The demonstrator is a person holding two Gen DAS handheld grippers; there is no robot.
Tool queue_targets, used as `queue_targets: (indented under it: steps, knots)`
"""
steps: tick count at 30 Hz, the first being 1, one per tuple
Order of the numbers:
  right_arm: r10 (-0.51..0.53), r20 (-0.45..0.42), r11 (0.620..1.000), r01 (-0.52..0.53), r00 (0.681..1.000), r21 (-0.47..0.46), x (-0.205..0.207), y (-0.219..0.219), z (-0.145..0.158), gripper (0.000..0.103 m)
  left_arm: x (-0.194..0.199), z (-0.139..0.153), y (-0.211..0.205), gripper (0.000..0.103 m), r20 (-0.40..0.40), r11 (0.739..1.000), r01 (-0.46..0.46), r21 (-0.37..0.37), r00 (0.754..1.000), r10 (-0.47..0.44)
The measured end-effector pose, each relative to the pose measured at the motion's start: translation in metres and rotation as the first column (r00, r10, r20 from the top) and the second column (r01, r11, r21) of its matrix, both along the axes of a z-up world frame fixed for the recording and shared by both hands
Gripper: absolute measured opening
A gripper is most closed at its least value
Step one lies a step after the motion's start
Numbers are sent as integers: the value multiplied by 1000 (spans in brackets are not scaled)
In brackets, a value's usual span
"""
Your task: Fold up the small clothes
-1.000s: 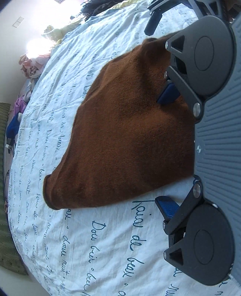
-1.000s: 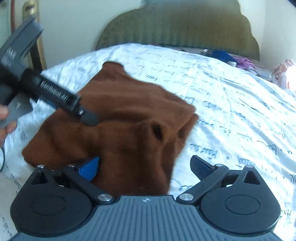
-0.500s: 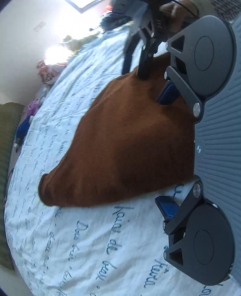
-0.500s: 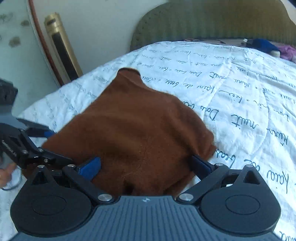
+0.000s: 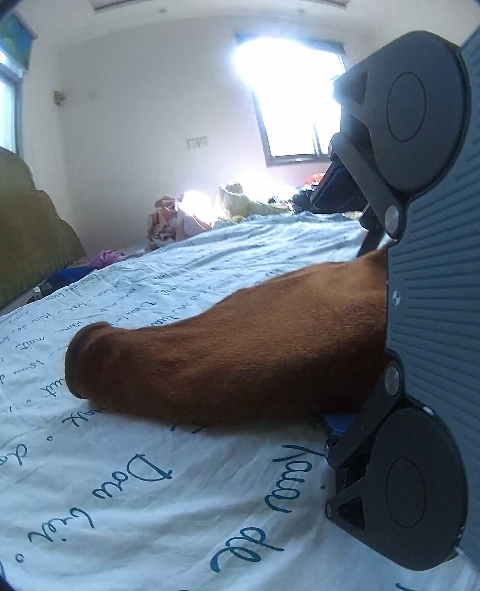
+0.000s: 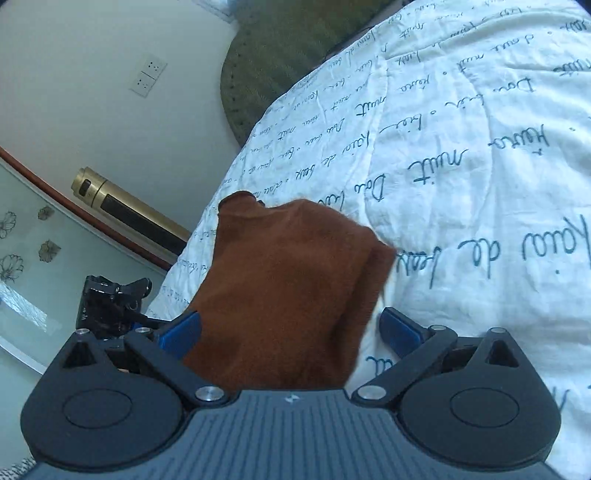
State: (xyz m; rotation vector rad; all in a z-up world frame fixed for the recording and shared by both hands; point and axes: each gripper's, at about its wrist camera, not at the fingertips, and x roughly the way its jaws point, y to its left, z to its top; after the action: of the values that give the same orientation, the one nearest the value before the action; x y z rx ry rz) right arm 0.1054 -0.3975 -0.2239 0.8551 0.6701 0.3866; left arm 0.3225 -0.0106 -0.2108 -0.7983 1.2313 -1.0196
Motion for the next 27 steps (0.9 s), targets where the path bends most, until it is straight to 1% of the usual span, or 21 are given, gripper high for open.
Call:
queue_targets:
  steps: [2,4,6,8,9,10,11,12,13,15,17,19,21,22,23,26,27]
  knots:
    - [41,-23,999,-42,999,-16,5,12,2,103,-1,1,1,103,-6,1000,-6,-17,1000,6]
    - [53,-42,998,-54,998,-24,1,20,2,103,-1,2,0,103,-4,1000,8,-22,1000,-8]
    - [88,-35,994,-90,995,-55,-3,29,4,103,-1,6,-5,100,28,1000,29,10,999,-30]
    - [76,-25,996,-77,997,-38,-4,33,2,103,-2,9,-15,89,42,996,53,67,998,-56]
    - [68,-26,997,-69,997,-40,-2,35,2,99,-1,9,-19,68,43,993,53,103,997,-58]
    - [53,-29,997,-55,998,-58,-1,36,3,91,1,8,-25,36,43,986,50,157,997,-57]
    - [35,-55,996,-39,998,-76,1,37,3,47,2,8,-28,27,56,979,52,197,996,-64]
    - [22,-85,997,-28,996,-66,2,35,0,30,1,9,-30,28,84,974,51,221,994,-71]
    - [19,-78,998,-24,997,-64,2,35,0,29,-2,12,-32,27,124,966,46,254,989,-80]
    - [16,-66,992,-24,998,-120,-1,41,6,29,-11,25,-40,26,231,944,32,329,966,-113]
    - [5,-47,985,-13,999,-170,-4,48,16,29,-30,46,-53,25,383,901,-10,435,907,-174]
    - [0,-24,976,-6,1000,-217,-7,55,28,28,-48,65,-65,24,488,869,-49,493,842,-230]
    - [-7,0,971,7,1000,-240,-10,59,41,28,-71,85,-77,23,596,838,-96,538,747,-296]
    - [-4,11,971,7,1000,-241,-12,60,48,28,-83,95,-83,23,633,830,-116,545,706,-317]
    - [-8,32,968,16,999,-250,-16,60,57,28,-90,104,-88,23,658,832,-122,542,677,-329]
    - [-19,95,963,44,995,-268,-32,56,90,28,-115,142,-106,23,740,846,-147,512,577,-347]
    - [-30,116,960,61,993,-272,-39,54,102,28,-118,153,-110,23,750,853,-141,502,562,-348]
